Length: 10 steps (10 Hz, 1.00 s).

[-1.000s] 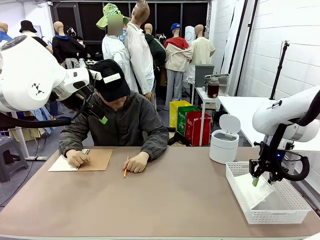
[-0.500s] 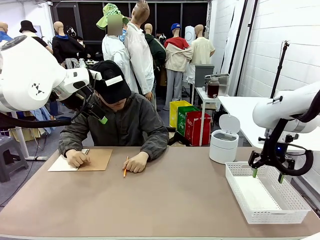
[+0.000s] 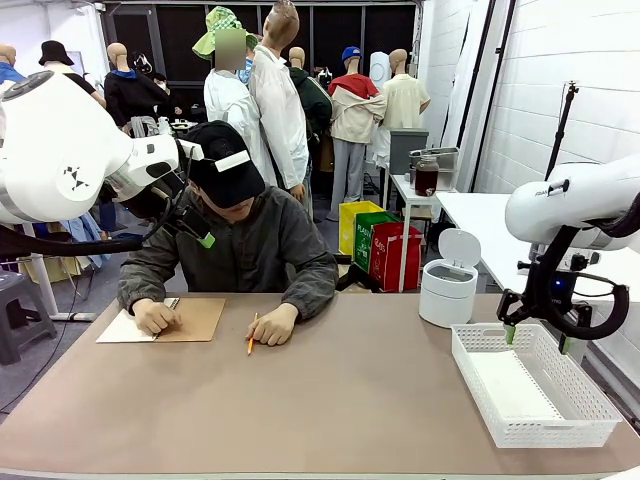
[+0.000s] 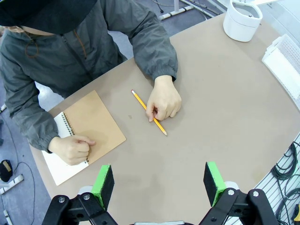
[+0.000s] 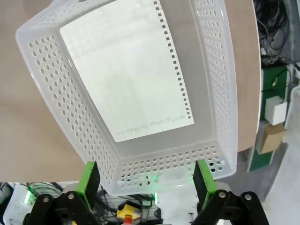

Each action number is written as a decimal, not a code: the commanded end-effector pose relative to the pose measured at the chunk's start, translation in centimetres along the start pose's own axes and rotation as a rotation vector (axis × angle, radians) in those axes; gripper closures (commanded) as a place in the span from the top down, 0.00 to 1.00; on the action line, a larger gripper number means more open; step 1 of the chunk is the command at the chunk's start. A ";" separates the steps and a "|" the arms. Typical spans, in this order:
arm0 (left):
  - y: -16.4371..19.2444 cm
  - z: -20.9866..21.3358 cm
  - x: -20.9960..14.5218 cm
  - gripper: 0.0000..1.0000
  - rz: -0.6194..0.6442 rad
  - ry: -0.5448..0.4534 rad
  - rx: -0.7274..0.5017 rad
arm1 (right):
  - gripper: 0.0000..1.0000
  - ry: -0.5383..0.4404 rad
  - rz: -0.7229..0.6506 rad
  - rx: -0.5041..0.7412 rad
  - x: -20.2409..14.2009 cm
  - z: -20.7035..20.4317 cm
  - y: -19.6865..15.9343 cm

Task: Sort the paper based on its condition.
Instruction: If a person hands you a paper, place it in the Organizing basket , and if it's crumpled, put it in the Trash can.

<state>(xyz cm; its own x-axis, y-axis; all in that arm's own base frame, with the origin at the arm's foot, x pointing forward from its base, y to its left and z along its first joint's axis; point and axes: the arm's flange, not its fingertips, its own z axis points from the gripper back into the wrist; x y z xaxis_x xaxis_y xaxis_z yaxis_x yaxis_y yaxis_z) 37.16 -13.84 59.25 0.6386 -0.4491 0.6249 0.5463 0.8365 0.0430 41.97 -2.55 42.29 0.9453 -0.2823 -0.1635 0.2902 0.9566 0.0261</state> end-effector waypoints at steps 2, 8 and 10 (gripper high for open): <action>0.1 0.1 0.1 1.00 0.002 -0.003 -0.001 | 1.00 0.008 -0.002 0.001 0.2 -0.4 -0.3; 0.1 0.1 0.1 1.00 0.002 -0.003 -0.001 | 1.00 0.008 -0.002 0.001 0.2 -0.4 -0.3; 0.1 0.1 0.1 1.00 0.002 -0.003 -0.001 | 1.00 0.008 -0.002 0.001 0.2 -0.4 -0.3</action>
